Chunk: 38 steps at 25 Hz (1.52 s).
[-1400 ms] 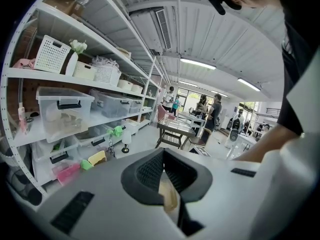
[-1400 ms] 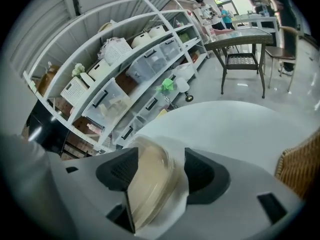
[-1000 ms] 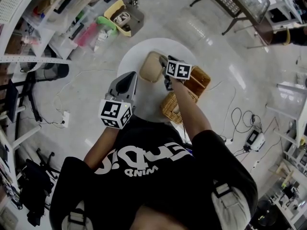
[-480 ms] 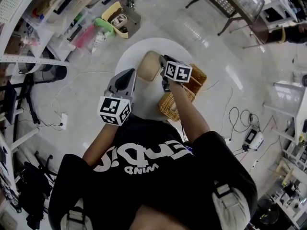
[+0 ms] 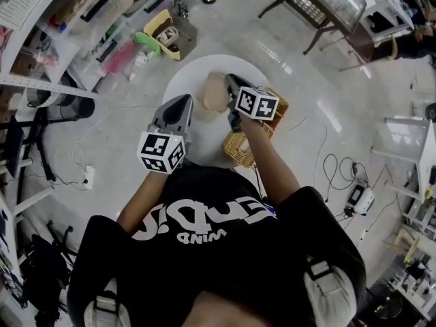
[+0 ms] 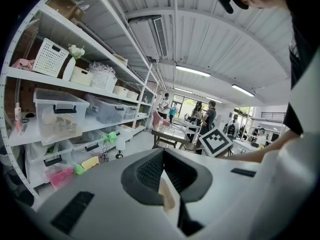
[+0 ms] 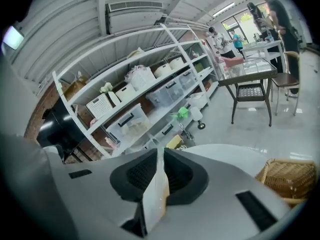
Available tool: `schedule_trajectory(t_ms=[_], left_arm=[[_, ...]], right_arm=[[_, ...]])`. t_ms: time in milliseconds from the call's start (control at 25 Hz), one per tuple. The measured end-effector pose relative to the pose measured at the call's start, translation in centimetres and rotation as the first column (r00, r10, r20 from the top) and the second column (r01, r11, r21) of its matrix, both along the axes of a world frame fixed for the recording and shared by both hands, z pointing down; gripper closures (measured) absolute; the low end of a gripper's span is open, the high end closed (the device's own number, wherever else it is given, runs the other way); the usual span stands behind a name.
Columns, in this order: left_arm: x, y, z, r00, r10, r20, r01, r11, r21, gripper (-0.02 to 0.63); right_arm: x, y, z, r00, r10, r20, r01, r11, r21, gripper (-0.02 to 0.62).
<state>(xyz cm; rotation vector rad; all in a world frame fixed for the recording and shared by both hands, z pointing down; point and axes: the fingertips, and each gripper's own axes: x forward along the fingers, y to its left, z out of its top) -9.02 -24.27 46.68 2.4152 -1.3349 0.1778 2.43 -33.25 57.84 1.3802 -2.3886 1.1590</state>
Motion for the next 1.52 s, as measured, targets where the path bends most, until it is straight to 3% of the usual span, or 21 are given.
schedule_trajectory(t_ms=[320, 760, 1120, 1520], left_arm=[[0.3, 1.3, -1.7, 1.0, -0.014, -0.009, 0.014, 0.999, 0.04, 0.607], [0.8, 2.8, -4.3, 1.0, -0.01, -0.021, 0.012, 0.995, 0.1, 0.607], [1.0, 3.5, -5.4, 1.0, -0.005, -0.005, 0.005, 0.99, 0.143, 0.607], [1.5, 4.3, -5.3, 1.0, -0.008, 0.006, 0.007, 0.987, 0.16, 0.607]], right_arm=[[0.9, 2.6, -8.7, 0.998, -0.009, 0.066, -0.001, 0.989, 0.148, 0.556], [3.9, 9.9, -18.6, 1.0, -0.014, -0.004, 0.015, 0.926, 0.376, 0.558], [5.7, 14.0, -17.8, 0.994, 0.035, -0.105, 0.02, 0.873, 0.487, 0.558], [7.5, 14.5, -13.9, 0.987, 0.1, -0.127, -0.026, 0.873, 0.488, 0.558]])
